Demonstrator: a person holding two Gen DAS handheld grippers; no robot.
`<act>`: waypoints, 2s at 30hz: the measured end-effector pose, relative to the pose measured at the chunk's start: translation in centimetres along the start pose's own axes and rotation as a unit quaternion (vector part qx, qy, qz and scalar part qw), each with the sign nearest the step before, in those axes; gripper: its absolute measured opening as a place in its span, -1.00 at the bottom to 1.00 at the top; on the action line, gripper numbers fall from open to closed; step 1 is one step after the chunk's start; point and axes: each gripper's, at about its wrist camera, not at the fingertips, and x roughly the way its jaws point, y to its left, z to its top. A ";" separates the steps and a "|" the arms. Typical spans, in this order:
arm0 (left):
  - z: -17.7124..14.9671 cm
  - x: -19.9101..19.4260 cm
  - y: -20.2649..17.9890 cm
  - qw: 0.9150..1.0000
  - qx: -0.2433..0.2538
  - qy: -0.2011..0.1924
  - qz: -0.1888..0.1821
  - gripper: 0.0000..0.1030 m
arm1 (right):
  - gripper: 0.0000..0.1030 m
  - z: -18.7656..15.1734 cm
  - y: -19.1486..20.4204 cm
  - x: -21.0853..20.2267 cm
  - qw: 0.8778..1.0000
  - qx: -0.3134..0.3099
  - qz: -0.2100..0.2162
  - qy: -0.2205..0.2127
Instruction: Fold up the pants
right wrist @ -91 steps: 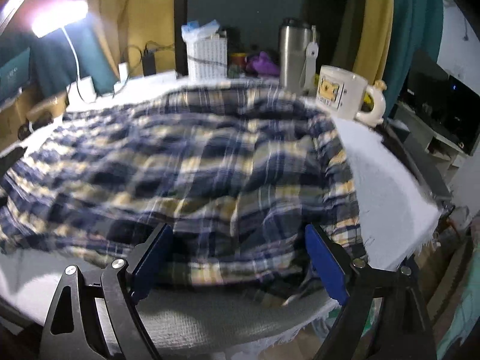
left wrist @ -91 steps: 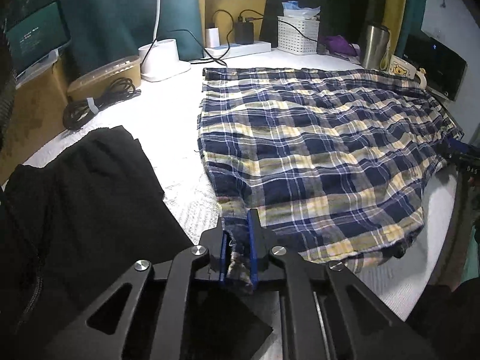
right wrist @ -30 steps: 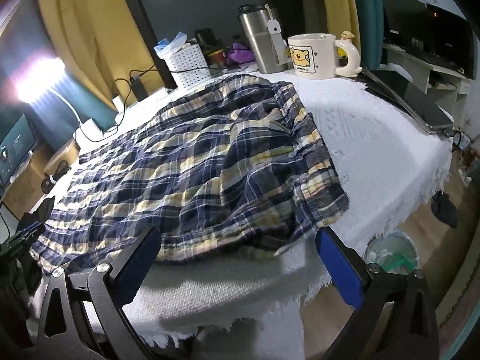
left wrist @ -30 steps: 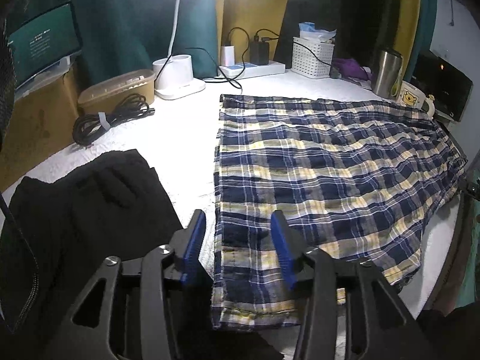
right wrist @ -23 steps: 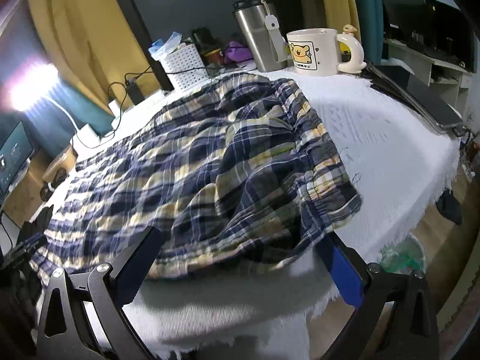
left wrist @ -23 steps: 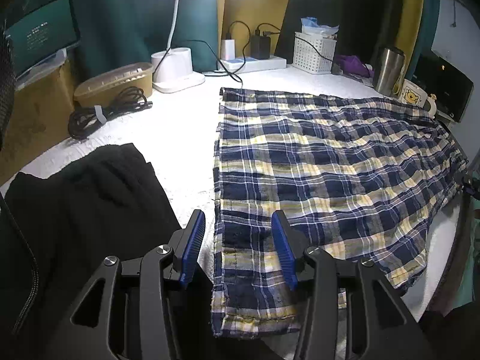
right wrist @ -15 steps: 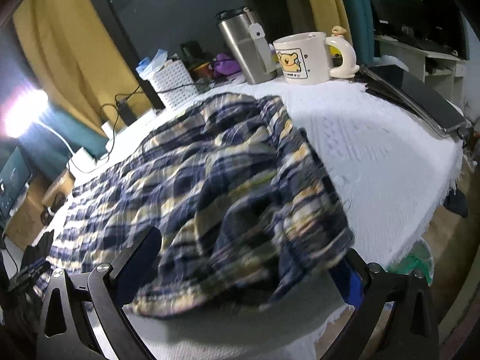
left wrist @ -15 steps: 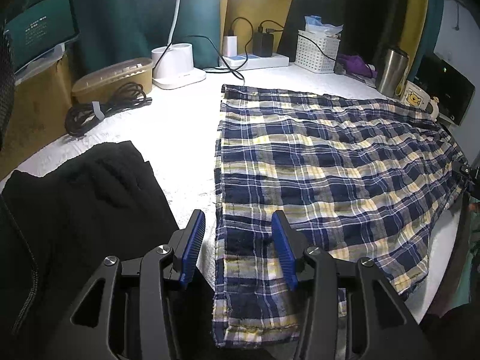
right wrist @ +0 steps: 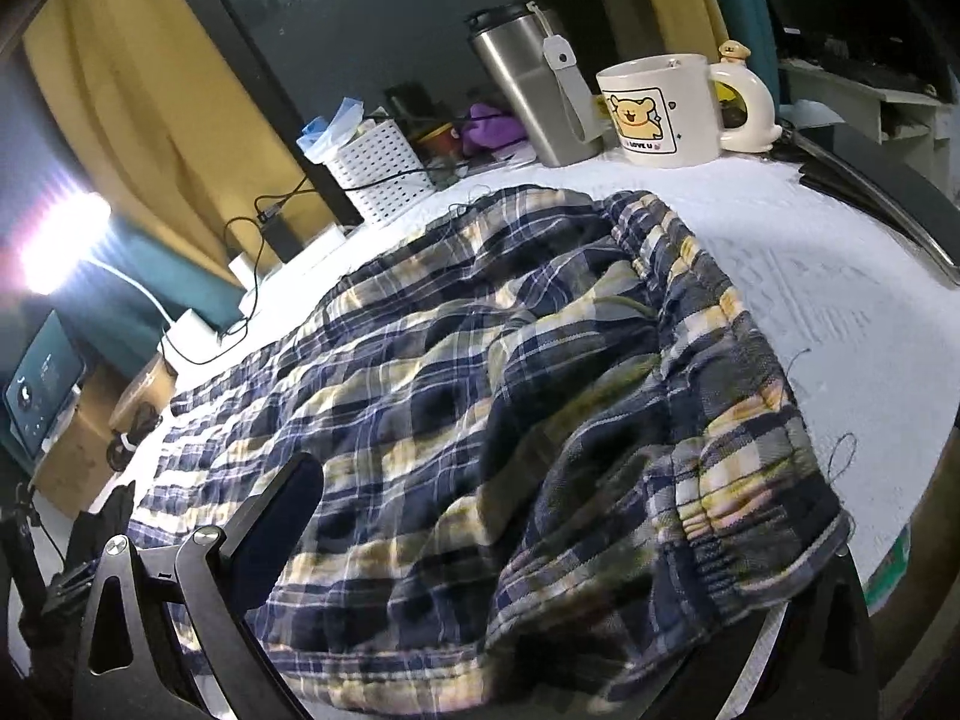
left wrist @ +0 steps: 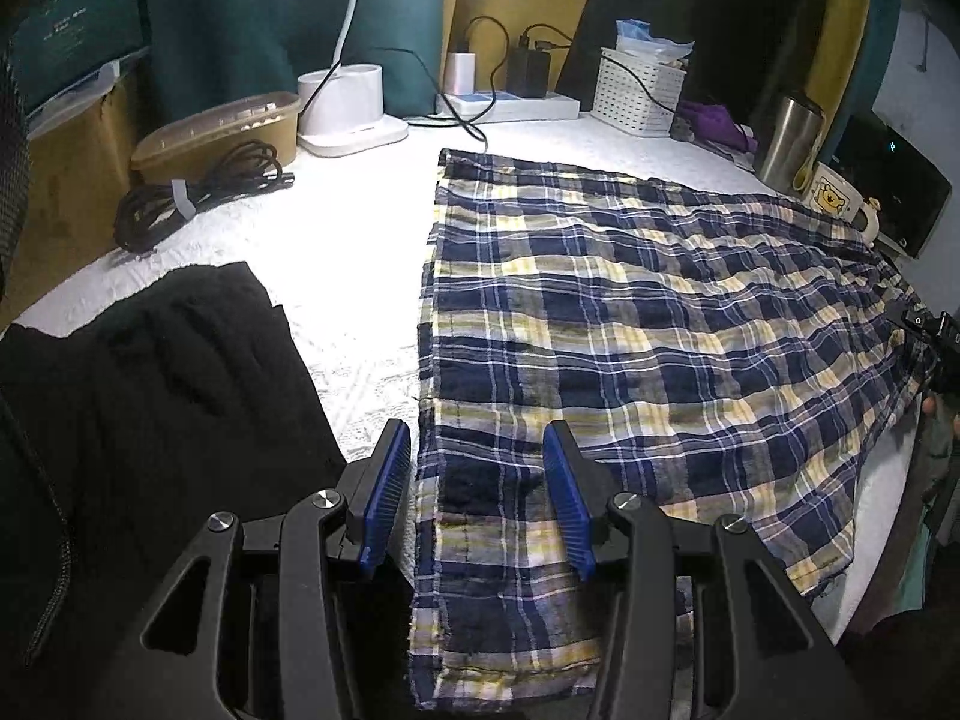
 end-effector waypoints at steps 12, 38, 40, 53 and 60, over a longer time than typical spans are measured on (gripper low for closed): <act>-0.1 0.0 -0.3 1.000 0.006 0.002 0.005 -0.11 | 0.20 0.4 -0.9 0.2 1.000 0.005 -0.010 -0.003; 2.1 0.1 -1.1 0.999 0.032 -0.013 0.018 -0.11 | -0.77 2.9 -5.1 -1.2 0.999 -0.009 -0.030 -0.037; 2.4 0.7 -1.2 1.000 0.026 -0.006 0.009 -0.11 | -0.77 3.4 -5.7 -1.5 0.999 -0.011 -0.036 -0.039; 4.0 3.4 -4.0 0.997 0.058 -0.007 -0.052 -0.47 | -0.75 3.5 -8.0 -1.0 0.999 0.003 -0.040 -0.017; 4.2 4.0 -3.7 0.997 0.060 0.002 -0.045 -0.95 | -0.68 3.4 -7.7 -0.8 0.999 0.007 -0.047 -0.018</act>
